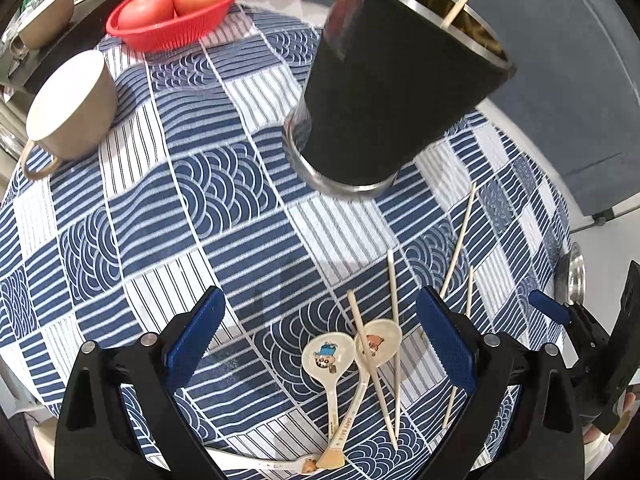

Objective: Organize utensils
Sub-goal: 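Open both tools to release the chopsticks and move back over the table, then close the right tool on a chopstick while the left tool grasps another chopstick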

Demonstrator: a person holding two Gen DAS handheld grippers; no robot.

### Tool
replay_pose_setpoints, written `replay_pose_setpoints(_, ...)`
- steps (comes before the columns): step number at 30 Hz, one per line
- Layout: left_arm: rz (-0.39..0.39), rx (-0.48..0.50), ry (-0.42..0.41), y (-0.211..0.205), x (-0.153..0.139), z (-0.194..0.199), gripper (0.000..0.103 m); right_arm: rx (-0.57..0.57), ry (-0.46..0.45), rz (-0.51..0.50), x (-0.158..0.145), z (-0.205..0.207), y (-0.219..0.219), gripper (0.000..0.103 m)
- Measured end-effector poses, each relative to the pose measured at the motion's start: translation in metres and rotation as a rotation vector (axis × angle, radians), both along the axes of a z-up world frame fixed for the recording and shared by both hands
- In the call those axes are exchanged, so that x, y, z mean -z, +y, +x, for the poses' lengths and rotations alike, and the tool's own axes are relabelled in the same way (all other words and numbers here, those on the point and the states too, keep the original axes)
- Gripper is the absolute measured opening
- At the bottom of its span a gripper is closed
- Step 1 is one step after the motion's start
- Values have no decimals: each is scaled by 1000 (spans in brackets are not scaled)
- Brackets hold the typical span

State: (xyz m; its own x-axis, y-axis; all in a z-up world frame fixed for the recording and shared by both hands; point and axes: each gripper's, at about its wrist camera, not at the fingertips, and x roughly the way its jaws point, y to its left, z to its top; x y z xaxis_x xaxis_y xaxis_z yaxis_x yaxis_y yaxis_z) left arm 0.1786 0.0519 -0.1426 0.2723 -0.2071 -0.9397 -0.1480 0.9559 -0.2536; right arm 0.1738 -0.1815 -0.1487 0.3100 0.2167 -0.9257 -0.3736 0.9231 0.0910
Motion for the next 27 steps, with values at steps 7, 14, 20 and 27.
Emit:
replay_pose_setpoints(7, 10, 31, 32, -16, 15, -2, 94, -28, 40, -30, 21, -6, 0, 86)
replay_pose_setpoints(14, -21, 47, 61, -29, 30, -2, 89, -57, 64, -71, 38, -13, 3, 86)
replay_pose_setpoints(20, -26, 59, 77, -35, 38, -3, 84, -62, 79, -104, 49, -19, 6, 86)
replay_pose_setpoints(27, -18, 64, 106, -43, 45, 0, 76, -59, 98, -183, 61, -22, 15, 86)
